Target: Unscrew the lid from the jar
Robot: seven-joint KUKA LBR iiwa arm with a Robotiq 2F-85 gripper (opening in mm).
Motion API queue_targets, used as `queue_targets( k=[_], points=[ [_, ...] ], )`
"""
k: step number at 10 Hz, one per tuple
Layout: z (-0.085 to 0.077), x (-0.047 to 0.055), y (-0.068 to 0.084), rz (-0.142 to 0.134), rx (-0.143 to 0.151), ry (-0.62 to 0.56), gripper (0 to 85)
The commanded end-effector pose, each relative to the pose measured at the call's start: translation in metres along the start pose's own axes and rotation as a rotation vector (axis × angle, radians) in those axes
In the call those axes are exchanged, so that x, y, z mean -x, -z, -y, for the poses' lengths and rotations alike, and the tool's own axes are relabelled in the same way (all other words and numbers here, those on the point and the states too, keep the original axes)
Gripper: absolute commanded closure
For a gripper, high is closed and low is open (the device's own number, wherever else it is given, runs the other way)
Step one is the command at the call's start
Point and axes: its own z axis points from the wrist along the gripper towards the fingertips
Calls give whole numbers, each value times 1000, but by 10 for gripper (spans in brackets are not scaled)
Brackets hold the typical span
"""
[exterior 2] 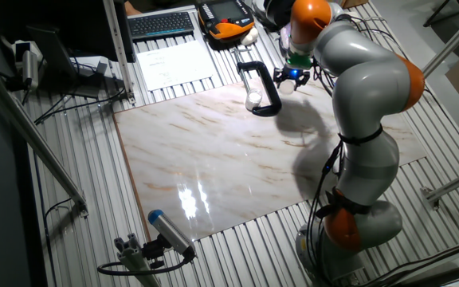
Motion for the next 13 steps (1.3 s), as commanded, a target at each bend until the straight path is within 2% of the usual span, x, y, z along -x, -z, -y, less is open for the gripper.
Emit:
queue_targets(
  k=[1,4,8,13],
  points=[
    [3,0,-4,6,-1,56,850],
    [12,5,-13,-7,25,101,850],
    [19,7,-20,-7,33,129,850],
    [26,4,-23,0,35,147,850]
  ],
)
